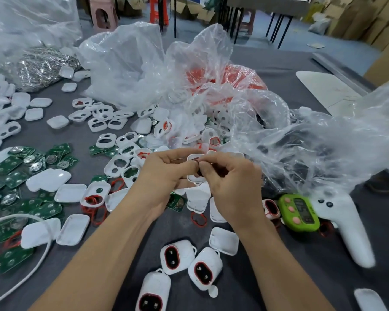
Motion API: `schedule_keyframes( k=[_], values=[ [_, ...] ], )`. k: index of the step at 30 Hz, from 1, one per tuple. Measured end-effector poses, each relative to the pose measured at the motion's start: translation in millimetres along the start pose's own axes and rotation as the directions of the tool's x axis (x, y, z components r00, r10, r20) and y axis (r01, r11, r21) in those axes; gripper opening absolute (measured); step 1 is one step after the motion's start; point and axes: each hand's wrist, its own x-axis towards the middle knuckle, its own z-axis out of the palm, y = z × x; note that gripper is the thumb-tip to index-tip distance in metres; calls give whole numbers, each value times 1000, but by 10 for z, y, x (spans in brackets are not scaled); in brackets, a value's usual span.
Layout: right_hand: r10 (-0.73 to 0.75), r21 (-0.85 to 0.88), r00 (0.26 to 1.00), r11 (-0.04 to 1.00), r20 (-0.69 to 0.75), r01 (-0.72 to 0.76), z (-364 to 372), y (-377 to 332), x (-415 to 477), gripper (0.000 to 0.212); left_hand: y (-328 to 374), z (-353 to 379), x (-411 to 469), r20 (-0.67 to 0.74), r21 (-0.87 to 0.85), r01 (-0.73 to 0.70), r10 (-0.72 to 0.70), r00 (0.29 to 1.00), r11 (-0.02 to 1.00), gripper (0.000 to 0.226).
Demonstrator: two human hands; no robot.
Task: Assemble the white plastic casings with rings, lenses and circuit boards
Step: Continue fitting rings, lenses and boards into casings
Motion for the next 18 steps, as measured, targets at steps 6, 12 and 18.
schedule_keyframes(
  k=[6,12,18],
  values=[
    [71,66,996,996,-55,-67,15,-6,-4,20,-3,45,13,-226,66,-95,108,968,993,27],
    [186,151,982,972,-36,-179,66,28,10,13,-8,37,-2,-162,70,-112,122,979,991,21],
    [262,282,965,924,21,-258,32,29,37,35,-45,37,-7,-48,200,-145,157,986,969,28]
  ],
)
